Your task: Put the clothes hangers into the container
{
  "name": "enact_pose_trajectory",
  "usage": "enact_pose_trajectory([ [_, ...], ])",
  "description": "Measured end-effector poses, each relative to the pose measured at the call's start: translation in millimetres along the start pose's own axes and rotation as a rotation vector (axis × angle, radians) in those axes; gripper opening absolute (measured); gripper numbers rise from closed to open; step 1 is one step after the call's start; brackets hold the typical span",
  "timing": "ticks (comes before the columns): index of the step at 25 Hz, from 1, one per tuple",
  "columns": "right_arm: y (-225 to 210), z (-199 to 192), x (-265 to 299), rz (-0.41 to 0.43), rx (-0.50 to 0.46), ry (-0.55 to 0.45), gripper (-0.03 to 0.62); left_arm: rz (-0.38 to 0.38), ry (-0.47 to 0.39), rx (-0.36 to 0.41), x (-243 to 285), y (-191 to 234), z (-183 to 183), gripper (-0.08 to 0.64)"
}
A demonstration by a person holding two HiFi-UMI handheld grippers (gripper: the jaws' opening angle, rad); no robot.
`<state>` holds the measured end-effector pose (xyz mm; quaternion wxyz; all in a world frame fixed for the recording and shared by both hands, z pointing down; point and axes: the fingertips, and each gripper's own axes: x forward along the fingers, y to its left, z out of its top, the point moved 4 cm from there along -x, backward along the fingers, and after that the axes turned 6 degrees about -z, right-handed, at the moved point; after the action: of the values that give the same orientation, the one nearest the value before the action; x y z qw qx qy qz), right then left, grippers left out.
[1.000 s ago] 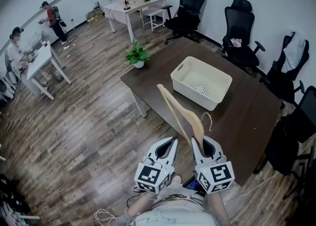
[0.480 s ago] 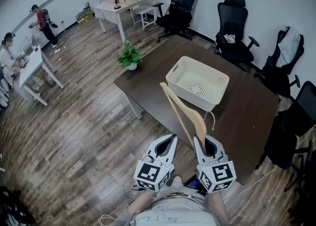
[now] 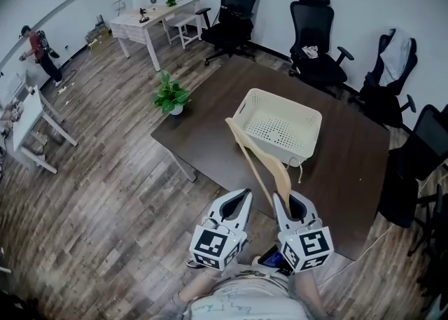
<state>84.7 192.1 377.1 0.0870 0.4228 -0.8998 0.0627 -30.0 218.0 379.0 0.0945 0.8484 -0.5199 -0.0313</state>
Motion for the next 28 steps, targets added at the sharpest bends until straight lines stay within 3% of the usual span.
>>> enact_pose_trajectory([
  [15, 33.4, 3.0, 60.1, -0.131, 0.038, -0.005, 0.060, -0.097, 0.017, 0.001, -4.2, 84.6, 8.5, 0.011],
  [28, 48.0, -4.4, 72.0, -0.183, 0.049, 0.021, 0.060, -0.142, 0.052, -0.029, -11.5, 104.2, -3.1, 0.011],
])
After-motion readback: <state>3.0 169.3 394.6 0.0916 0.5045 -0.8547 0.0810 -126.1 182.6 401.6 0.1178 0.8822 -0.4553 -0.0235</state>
